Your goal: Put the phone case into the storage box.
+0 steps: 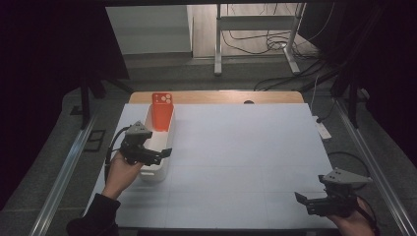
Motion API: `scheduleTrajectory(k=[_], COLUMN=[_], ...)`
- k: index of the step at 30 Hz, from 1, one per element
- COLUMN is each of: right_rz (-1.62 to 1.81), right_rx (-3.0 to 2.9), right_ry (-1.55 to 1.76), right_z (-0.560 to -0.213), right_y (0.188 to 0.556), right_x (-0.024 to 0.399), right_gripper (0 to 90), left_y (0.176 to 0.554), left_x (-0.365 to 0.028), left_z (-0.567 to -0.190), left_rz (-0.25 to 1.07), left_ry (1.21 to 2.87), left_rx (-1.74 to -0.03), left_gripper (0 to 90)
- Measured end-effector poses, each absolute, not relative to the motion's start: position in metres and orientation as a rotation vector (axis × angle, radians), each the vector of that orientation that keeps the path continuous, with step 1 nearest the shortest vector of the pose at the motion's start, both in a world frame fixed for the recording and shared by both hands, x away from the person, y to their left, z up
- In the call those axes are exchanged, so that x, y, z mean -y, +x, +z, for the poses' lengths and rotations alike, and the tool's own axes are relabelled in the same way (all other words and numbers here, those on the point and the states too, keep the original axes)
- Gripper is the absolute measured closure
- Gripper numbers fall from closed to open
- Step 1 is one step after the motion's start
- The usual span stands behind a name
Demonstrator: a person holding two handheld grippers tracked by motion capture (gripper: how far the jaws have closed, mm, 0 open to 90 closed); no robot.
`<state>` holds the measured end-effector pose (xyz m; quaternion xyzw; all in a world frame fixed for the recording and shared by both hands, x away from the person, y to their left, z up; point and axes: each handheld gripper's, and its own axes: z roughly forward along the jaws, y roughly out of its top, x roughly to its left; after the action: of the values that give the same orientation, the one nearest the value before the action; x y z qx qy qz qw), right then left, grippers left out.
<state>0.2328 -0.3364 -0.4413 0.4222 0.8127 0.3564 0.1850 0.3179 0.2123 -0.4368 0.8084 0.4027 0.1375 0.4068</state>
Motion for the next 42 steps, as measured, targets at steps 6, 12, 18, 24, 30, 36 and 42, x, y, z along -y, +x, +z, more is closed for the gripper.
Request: scheduleTrajectory(k=[6, 12, 18, 24, 30, 36, 42], right_rz=[1.004, 1.002, 0.997, 0.995, 0.995, 0.997, 0.996], right_rx=[-2.290, -2.288, -2.280, -2.281, -2.280, -2.279, -2.277], right_ry=[1.189, 1.190, 1.198, 1.198, 1.200, 1.201, 1.202], right_z=[-0.441, -0.441, -0.441, -0.441, -0.441, -0.441, -0.441], right_y=[0.233, 0.233, 0.233, 0.232, 0.233, 0.233, 0.233], right_x=[0.336, 0.336, 0.336, 0.337, 0.337, 0.337, 0.337], right_gripper=[0.0, 0.0, 0.0, 0.0, 0.0, 0.0, 0.0], left_y=[0.304, 0.291, 0.277, 0.264, 0.252, 0.240, 0.230], left_x=[-0.215, -0.219, -0.223, -0.226, -0.230, -0.236, -0.241], left_z=[-0.436, -0.437, -0.438, -0.440, -0.442, -0.444, -0.447], left_rz=[0.349, 0.349, 0.367, 0.383, 0.387, 0.388, 0.385], left_ry=[2.028, 2.008, 2.009, 2.014, 2.008, 1.996, 1.986], left_rx=[-1.019, -1.031, -1.035, -1.041, -1.053, -1.070, -1.097], left_gripper=[0.0, 0.0, 0.0, 0.0, 0.0, 0.0, 0.0])
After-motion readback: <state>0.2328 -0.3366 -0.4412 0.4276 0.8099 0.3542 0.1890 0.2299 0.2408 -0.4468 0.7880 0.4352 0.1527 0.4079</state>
